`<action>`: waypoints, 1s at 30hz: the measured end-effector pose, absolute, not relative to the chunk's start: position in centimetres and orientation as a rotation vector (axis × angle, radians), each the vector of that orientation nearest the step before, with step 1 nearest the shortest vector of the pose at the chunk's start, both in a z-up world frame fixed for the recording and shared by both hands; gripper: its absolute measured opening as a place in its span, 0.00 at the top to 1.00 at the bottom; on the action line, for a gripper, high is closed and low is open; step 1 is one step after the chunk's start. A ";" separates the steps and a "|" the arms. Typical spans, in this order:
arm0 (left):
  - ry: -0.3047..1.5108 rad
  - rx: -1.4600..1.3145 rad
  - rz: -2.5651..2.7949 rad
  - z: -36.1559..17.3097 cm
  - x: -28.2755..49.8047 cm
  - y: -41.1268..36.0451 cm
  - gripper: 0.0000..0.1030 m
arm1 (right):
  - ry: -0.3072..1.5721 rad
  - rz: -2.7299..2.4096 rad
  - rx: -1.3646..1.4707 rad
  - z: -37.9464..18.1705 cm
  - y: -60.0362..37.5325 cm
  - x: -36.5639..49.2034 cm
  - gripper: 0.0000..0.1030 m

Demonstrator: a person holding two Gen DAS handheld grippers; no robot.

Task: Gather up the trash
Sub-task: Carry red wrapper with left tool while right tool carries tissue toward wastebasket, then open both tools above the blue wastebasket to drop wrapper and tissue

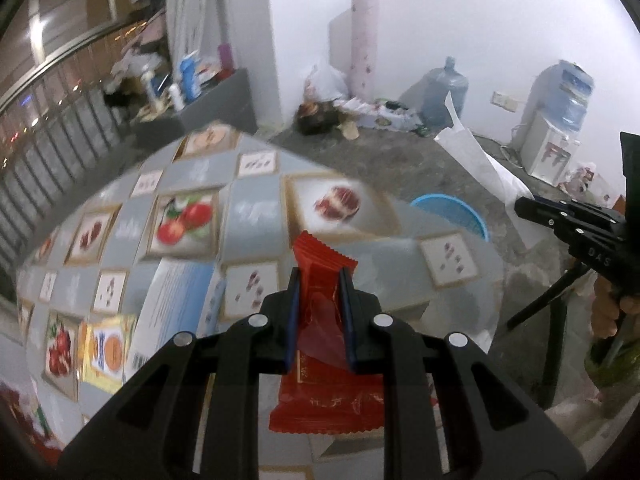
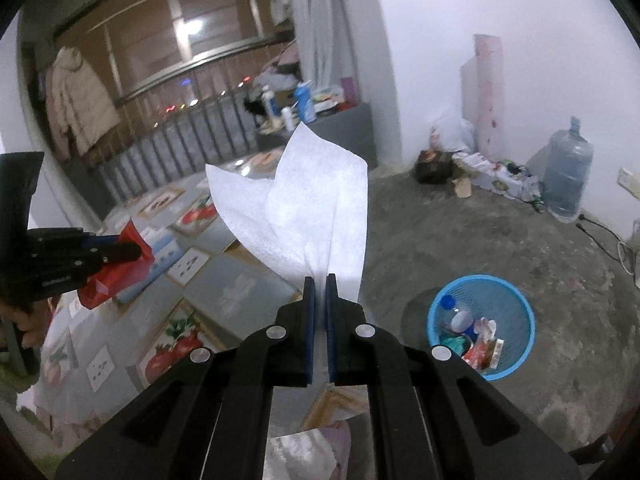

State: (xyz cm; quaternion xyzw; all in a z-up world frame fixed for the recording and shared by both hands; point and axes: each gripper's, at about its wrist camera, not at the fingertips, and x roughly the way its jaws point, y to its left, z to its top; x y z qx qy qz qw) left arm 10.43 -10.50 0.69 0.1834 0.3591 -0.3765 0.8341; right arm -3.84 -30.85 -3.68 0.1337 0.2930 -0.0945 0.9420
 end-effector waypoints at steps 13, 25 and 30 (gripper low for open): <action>0.691 0.472 -0.943 2.5 9.2 -19.8 0.84 | 0.539 -0.328 0.360 -3.9 -36.8 -7.2 0.95; 0.805 0.478 -1.157 0.2 9.9 -31.3 0.84 | 0.533 -0.542 0.512 -5.5 -46.3 -10.0 0.95; 0.928 0.478 -1.250 -2.9 10.2 -37.4 0.84 | 0.611 -0.640 0.650 -8.2 -52.3 -11.3 0.95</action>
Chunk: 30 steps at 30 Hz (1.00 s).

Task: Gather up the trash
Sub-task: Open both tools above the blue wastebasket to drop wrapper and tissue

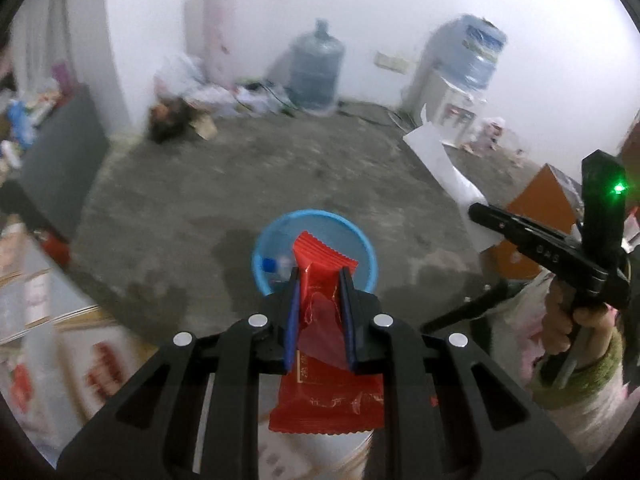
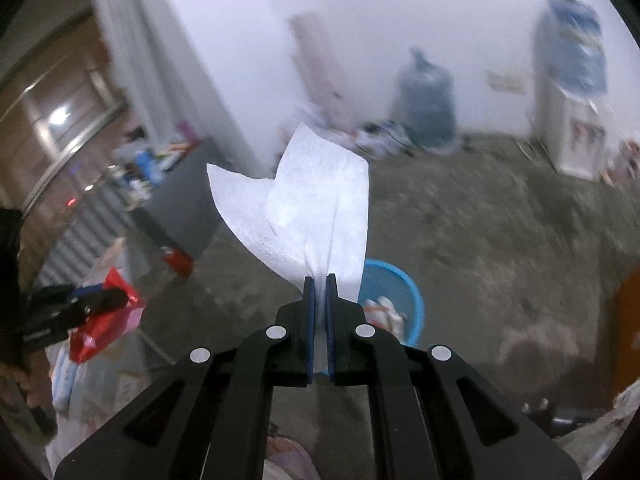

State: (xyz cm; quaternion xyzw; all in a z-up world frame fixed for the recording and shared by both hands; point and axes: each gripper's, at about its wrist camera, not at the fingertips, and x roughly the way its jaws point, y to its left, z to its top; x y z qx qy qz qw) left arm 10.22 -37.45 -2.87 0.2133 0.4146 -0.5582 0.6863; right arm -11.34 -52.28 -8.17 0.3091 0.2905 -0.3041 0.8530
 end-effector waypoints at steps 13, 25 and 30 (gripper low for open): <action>1.270 0.544 -1.280 -14.9 12.9 -49.5 0.78 | 0.743 -0.516 1.052 -20.4 -59.9 -7.4 0.94; 1.261 0.397 -1.204 -16.0 15.8 -51.9 0.35 | 0.795 -0.590 1.134 -27.4 -62.5 -4.3 0.46; 1.175 0.394 -1.209 -13.3 15.8 -50.6 0.34 | 0.744 -0.559 1.110 -26.2 -61.9 -5.1 0.44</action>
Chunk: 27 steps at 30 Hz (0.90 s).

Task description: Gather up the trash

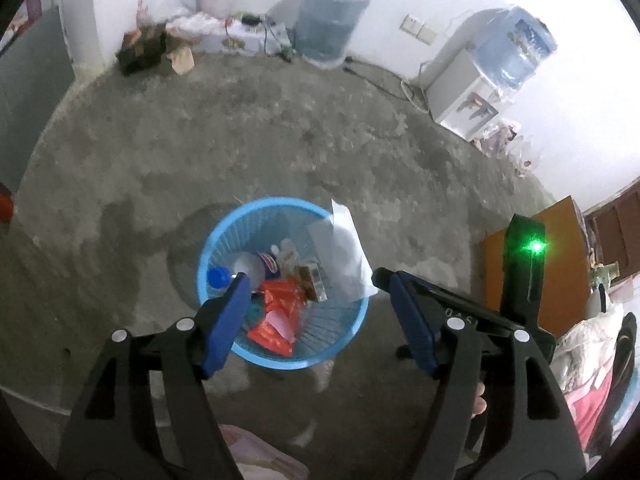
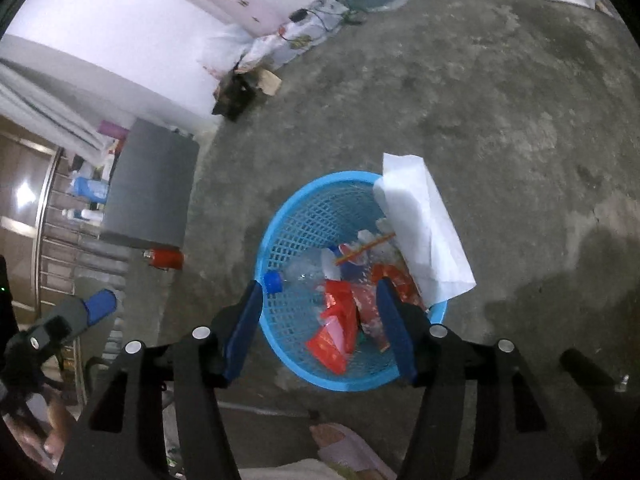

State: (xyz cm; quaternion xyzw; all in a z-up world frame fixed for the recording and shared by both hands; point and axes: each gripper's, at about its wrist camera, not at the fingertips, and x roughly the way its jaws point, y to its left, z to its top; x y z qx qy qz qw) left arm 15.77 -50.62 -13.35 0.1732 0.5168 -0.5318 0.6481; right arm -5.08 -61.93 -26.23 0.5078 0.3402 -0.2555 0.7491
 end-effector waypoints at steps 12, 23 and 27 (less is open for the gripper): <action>1.001 0.324 -1.190 -2.4 18.3 -39.9 0.32 | 0.570 -0.618 1.423 -29.9 -66.3 -10.6 0.44; 0.906 0.250 -0.972 3.9 21.9 -21.8 0.29 | 0.814 -0.726 1.371 -38.2 -67.2 -5.3 0.45; 0.903 0.208 -0.836 3.7 22.2 -15.7 0.29 | 0.930 -0.771 1.202 -38.3 -66.9 -3.9 0.64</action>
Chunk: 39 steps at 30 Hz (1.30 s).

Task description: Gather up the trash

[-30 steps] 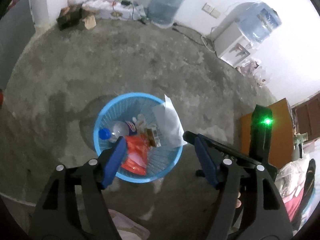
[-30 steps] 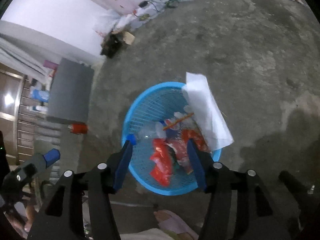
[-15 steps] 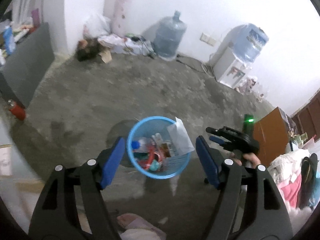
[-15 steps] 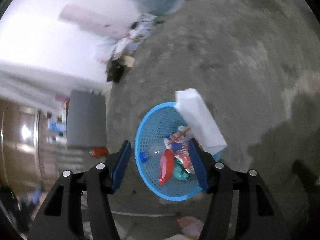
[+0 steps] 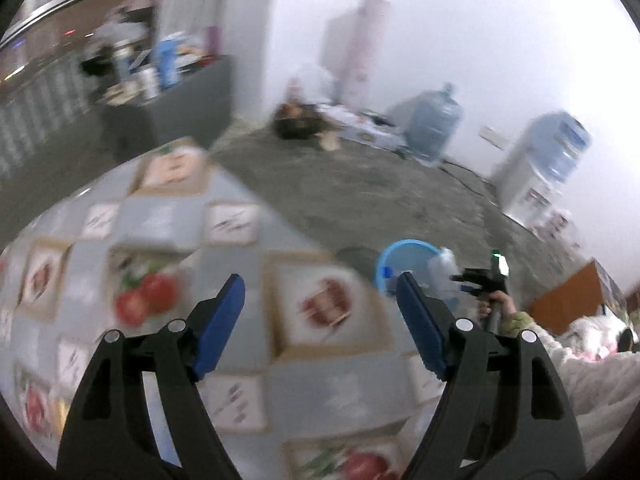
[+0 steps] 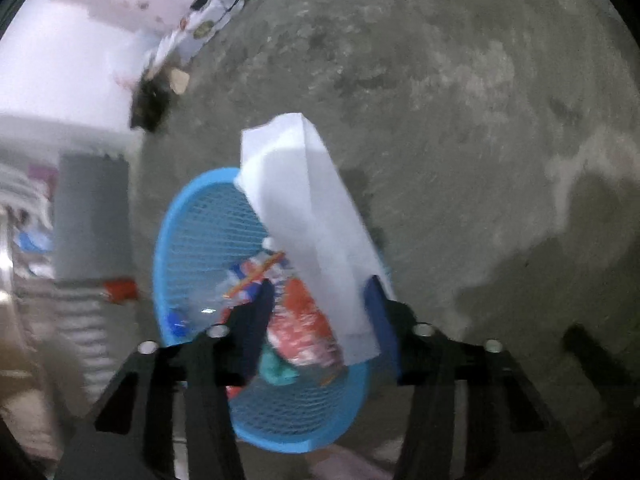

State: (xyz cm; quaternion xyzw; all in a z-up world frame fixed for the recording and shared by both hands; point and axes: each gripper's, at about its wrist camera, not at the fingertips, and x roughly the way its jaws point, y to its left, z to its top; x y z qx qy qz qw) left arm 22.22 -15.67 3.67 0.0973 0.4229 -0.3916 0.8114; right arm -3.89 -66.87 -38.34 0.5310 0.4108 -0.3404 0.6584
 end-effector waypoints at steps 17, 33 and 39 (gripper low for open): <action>0.849 0.034 -0.557 3.5 22.1 -3.7 0.29 | 0.862 -0.722 0.922 -33.5 -64.6 -3.1 0.96; 0.807 -0.043 -0.463 3.6 20.0 1.7 0.26 | 1.117 -0.710 1.000 -36.1 -63.1 0.8 0.43; 0.777 -0.093 -0.391 3.5 19.5 5.5 0.25 | 1.055 -0.703 0.841 -28.3 -61.0 -1.2 0.33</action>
